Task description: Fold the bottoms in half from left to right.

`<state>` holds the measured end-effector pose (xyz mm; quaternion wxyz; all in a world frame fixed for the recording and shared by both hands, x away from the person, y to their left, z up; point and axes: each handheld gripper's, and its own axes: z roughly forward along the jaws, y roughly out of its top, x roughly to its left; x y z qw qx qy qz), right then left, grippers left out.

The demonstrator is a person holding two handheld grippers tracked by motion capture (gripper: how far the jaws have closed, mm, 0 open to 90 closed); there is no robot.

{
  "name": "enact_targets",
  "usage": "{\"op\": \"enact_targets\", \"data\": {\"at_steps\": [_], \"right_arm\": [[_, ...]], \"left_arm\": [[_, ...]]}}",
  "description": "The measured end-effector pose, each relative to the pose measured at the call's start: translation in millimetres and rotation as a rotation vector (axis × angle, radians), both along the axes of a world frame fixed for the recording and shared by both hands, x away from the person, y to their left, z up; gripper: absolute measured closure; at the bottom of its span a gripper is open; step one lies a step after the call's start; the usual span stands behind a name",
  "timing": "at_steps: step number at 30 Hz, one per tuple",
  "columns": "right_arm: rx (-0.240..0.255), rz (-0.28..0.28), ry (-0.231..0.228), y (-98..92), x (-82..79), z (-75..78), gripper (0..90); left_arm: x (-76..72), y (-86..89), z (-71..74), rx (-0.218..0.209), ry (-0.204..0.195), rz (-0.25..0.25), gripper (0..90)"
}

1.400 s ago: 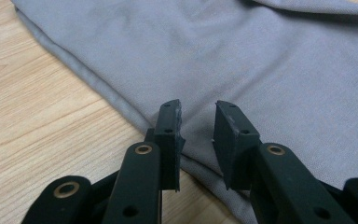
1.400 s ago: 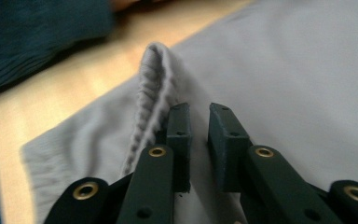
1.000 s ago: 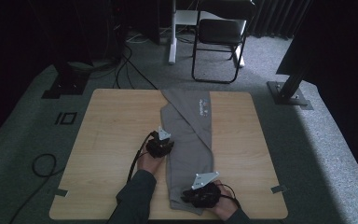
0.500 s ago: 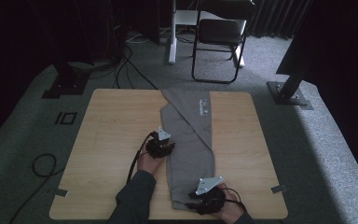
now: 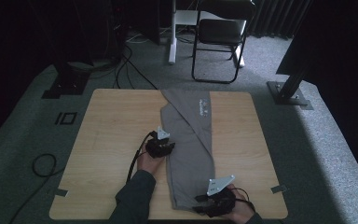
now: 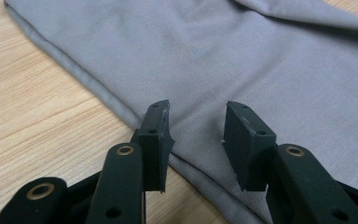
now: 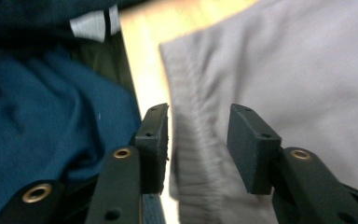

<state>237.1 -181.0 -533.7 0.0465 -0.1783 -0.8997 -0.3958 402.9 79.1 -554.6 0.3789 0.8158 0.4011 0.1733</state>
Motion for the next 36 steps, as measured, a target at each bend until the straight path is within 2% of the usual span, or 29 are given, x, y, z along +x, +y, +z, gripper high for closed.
{"op": "enact_targets", "data": {"at_steps": [5, 7, 10, 12, 20, 22, 24, 29, 33, 36], "right_arm": [[0.050, -0.108, -0.051, -5.2, 18.8, 8.0, 51.8], [0.049, -0.174, -0.069, -6.1, 31.9, 8.4, 52.0], [0.039, -0.240, -0.059, -6.9, 53.8, 5.3, 52.0], [0.028, -0.282, -0.065, -7.1, 65.8, 3.6, 52.3], [-0.074, -0.428, -0.180, -0.5, 106.8, 0.6, 55.7], [-0.087, -0.465, -0.190, -0.7, 119.4, 0.6, 61.3], [-0.104, -0.502, -0.206, -1.0, 131.8, 0.8, 62.6], [-0.157, -0.603, -0.264, 1.5, 158.8, -1.2, 58.8], [-0.172, -0.648, -0.269, 4.6, 175.3, -5.9, 56.5], [-0.179, -0.682, -0.213, 3.1, 186.4, -12.4, 59.5]], "left_arm": [[0.2, -0.7, 0.6, 0.004, -0.007, 0.003, 60.8], [0.3, -1.3, 1.2, -0.007, -0.009, 0.007, 60.0], [0.9, -1.6, 3.6, -0.007, -0.014, 0.011, 59.1], [1.7, -1.9, 4.8, -0.004, -0.020, 0.010, 59.1], [5.9, -2.9, 4.9, 0.011, -0.021, 0.025, 59.1], [8.0, -3.8, 3.2, 0.022, -0.018, 0.033, 59.1], [9.4, -4.8, 2.1, 0.026, -0.017, 0.038, 59.1], [12.0, -6.7, 2.3, 0.036, -0.022, 0.049, 59.1], [14.2, -7.8, 0.9, 0.057, -0.025, 0.055, 59.8], [14.4, -7.4, 1.2, 0.054, -0.017, 0.063, 66.7]]}}
